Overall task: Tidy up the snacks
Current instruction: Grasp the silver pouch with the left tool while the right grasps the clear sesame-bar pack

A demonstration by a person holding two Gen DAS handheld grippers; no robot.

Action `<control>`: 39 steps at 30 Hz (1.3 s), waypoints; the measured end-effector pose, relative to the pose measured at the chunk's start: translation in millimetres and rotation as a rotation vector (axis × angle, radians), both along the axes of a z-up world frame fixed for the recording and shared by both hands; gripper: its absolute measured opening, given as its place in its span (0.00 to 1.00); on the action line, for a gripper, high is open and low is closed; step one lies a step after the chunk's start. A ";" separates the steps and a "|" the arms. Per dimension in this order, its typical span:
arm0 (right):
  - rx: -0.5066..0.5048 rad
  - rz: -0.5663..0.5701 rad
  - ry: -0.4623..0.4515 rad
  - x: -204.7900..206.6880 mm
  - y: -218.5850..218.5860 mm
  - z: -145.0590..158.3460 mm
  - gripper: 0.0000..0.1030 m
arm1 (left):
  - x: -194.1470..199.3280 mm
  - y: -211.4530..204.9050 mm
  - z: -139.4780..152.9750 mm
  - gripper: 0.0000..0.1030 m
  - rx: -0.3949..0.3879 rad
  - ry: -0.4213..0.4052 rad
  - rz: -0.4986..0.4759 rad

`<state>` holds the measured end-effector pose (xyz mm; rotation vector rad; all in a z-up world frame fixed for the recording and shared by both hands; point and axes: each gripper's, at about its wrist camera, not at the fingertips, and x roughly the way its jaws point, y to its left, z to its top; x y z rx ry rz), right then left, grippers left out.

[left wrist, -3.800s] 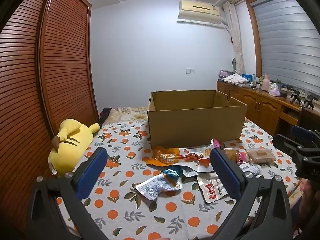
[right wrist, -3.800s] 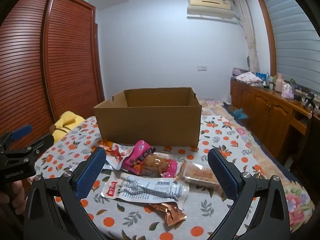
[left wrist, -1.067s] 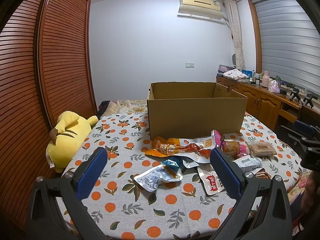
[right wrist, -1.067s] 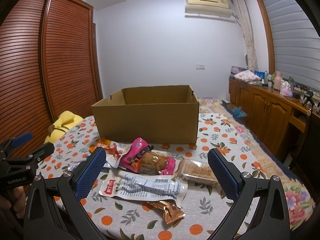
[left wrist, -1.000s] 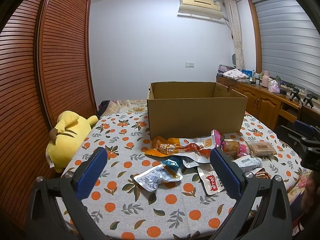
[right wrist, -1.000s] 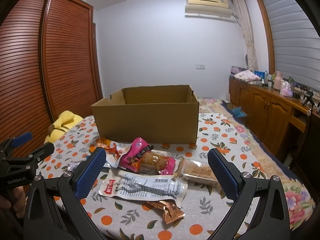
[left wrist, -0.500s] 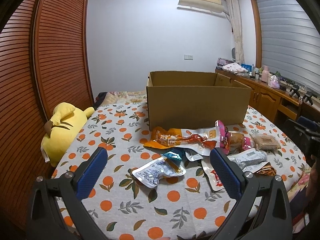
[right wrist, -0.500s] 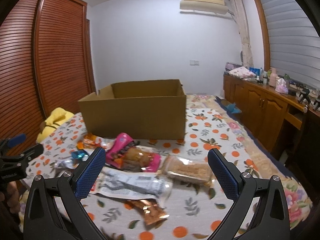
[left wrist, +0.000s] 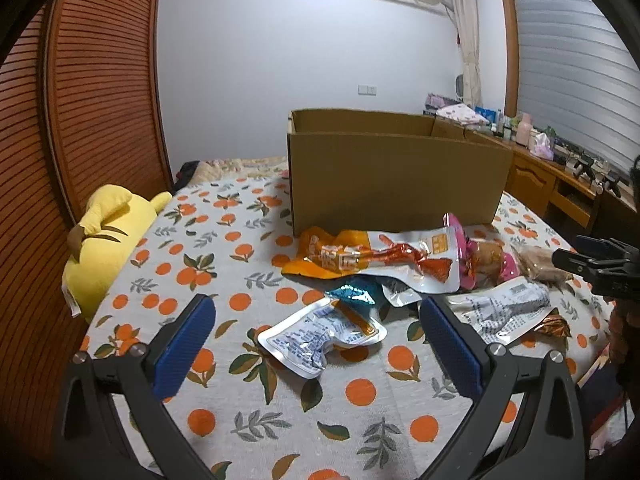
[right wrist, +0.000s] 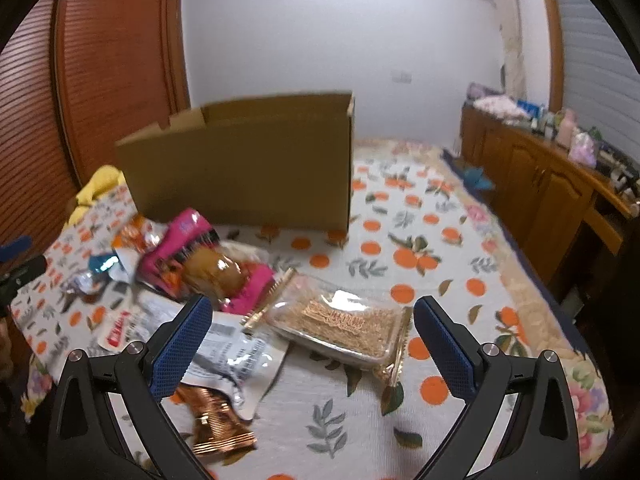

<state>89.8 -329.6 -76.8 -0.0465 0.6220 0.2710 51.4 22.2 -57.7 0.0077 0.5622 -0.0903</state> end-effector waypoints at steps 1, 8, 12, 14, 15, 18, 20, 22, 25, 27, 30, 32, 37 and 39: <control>-0.002 0.009 0.019 5.4 -0.4 -3.2 0.99 | 3.0 -0.3 -2.3 1.00 0.000 0.013 -0.005; -0.049 0.045 0.095 34.4 -2.1 -14.8 0.99 | 19.3 -0.8 -14.5 0.99 0.008 0.086 -0.024; -0.081 0.084 0.143 47.4 -1.3 -20.0 0.99 | 27.1 1.3 -19.3 0.99 0.005 0.116 -0.032; -0.100 0.110 0.164 53.2 -0.4 -23.6 0.99 | 29.3 1.6 -20.0 0.99 0.008 0.124 -0.037; -0.105 0.119 0.176 55.6 0.0 -24.9 0.99 | 31.3 1.7 -20.3 0.99 0.009 0.131 -0.042; -0.097 0.134 0.218 63.1 -1.9 -29.2 0.99 | 36.7 1.1 -21.7 0.99 0.018 0.154 -0.056; -0.081 0.137 0.231 65.3 -4.0 -30.3 0.99 | 40.8 0.9 -23.0 0.98 0.021 0.170 -0.065; -0.067 0.135 0.241 66.5 -5.7 -31.8 0.98 | 45.1 1.4 -24.6 0.96 0.021 0.197 -0.074; -0.043 0.131 0.258 68.7 -9.0 -33.4 0.97 | 49.5 4.8 -28.7 0.96 0.022 0.232 -0.082; -0.040 0.127 0.257 69.1 -9.5 -33.4 0.96 | 52.2 7.9 -32.8 0.95 0.030 0.255 -0.076; -0.062 0.121 0.253 67.9 -5.5 -33.2 0.96 | 56.7 12.1 -40.3 0.95 0.037 0.286 -0.068; -0.074 0.117 0.248 67.5 -4.0 -33.3 0.95 | 59.1 12.5 -43.7 0.95 0.039 0.299 -0.069; -0.077 0.107 0.245 67.1 -4.8 -33.7 0.94 | 63.8 11.2 -49.2 0.94 0.016 0.330 -0.092; -0.078 0.107 0.244 67.1 -4.8 -33.9 0.94 | 62.1 10.2 -48.5 0.89 0.016 0.323 -0.099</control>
